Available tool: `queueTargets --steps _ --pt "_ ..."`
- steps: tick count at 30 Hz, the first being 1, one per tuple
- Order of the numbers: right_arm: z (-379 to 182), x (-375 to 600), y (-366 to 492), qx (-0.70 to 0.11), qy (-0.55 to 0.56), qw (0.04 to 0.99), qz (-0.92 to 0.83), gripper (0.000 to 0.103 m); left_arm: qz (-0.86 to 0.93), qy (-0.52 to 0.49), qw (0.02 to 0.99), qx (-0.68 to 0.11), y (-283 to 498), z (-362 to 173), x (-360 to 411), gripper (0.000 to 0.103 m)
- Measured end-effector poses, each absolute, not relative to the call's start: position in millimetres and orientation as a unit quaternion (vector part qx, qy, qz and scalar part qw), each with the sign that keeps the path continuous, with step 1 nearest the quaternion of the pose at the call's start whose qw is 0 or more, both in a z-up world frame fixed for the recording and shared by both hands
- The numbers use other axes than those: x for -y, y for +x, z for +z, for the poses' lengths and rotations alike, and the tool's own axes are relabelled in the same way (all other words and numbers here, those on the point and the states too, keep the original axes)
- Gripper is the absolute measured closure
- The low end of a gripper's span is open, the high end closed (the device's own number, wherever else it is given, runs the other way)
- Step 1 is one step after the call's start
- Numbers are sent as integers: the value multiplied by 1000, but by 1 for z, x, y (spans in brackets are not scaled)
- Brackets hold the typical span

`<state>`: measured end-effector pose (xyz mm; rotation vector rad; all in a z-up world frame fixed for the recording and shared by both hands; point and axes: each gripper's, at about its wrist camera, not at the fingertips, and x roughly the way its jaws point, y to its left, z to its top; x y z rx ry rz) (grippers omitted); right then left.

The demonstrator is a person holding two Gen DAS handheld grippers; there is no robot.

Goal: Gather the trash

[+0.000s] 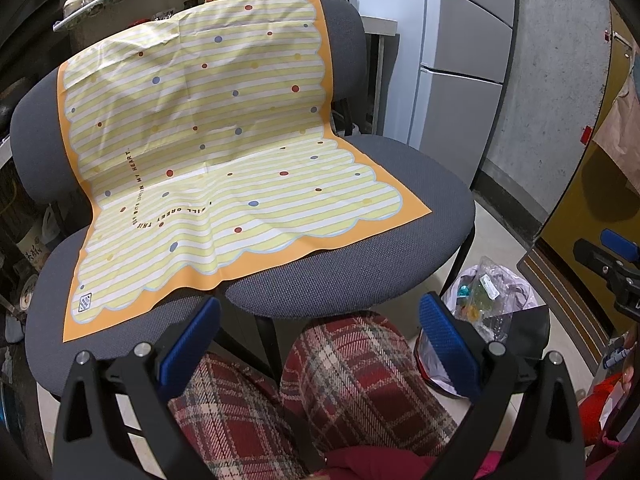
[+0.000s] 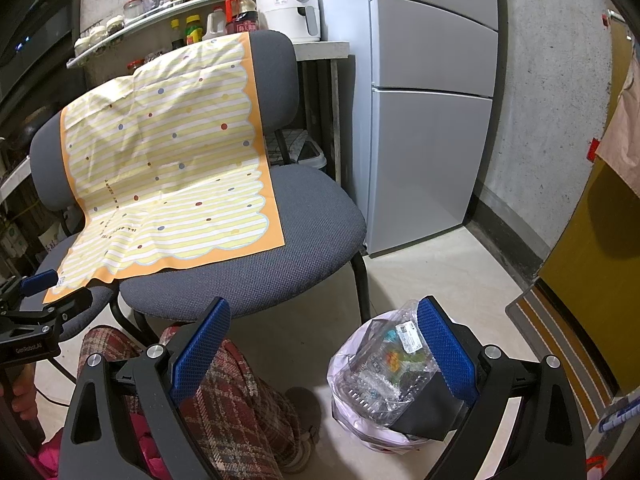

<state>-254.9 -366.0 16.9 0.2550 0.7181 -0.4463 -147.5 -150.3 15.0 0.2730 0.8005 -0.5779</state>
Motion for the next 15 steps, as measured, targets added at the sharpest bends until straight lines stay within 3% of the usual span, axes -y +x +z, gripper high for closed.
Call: queueTargets --steps 15 --pt "8 361 -217 -360 114 909 -173 9 -216 119 890 -384 -113 12 122 7"
